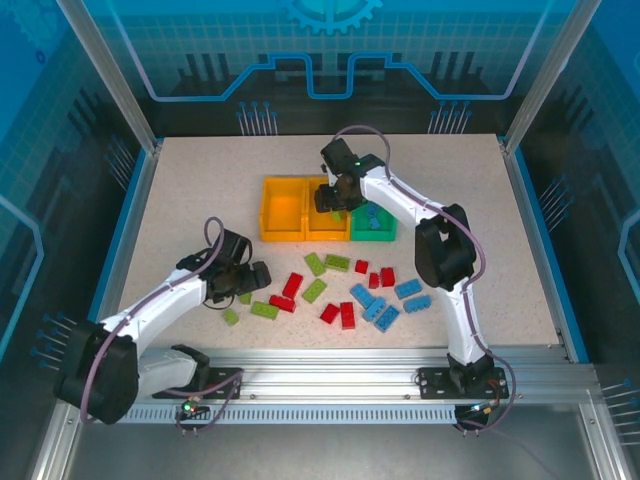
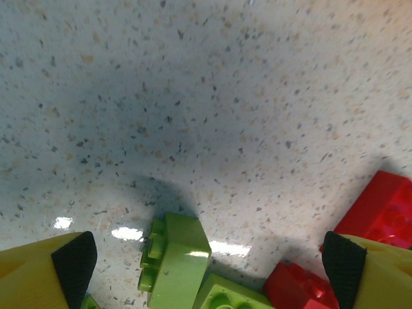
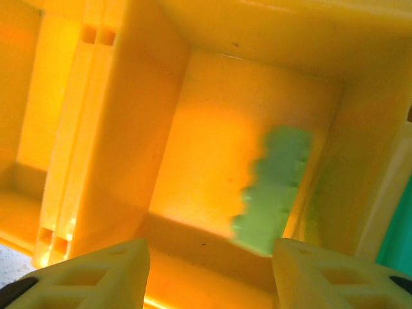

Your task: Sort the legos into containers by color

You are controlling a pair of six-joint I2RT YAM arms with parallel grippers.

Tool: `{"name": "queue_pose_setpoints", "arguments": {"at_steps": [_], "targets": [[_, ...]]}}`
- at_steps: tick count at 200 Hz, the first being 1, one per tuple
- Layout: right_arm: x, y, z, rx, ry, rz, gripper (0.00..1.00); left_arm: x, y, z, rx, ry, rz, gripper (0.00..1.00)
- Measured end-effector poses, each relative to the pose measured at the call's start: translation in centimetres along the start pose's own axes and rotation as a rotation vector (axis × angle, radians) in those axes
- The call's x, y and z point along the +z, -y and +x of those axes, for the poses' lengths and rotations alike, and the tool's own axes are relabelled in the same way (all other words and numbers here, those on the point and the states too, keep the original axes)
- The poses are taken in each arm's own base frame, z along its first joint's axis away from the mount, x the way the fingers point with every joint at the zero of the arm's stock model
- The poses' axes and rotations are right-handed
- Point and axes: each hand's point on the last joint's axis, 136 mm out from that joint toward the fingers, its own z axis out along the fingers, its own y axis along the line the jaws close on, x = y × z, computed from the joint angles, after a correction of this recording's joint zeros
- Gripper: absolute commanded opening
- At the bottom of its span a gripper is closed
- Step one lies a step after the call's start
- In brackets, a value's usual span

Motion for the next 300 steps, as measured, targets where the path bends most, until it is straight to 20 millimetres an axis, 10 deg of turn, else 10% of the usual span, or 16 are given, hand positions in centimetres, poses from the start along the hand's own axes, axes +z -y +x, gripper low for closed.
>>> {"name": "queue_pose_setpoints", "arguments": {"at_steps": [60, 108, 158, 300], "targets": [[-0.7, -0.6, 0.2, 0.017, -0.003, -0.034, 0.70, 0.9, -0.4, 1.6, 0.021, -0.048, -0.020, 0.80], [-5.7, -0.4, 0.7, 0.022, 0.056, -0.057, 0.71, 1.7, -1.0, 2.5, 0.010, -0.080, -0.045, 0.64], [-9.6, 3.9, 1.2, 0.093, 0.122, -0.035, 0.72, 2.0, -1.3, 2.8, 0.002, -0.083, -0.048, 0.51], [-9.6, 8.7, 7.7, 0.162, 0.060, 0.029, 0.72, 2.3, 0.2, 1.2, 0.004, -0.057, -0.026, 0.26]]}}
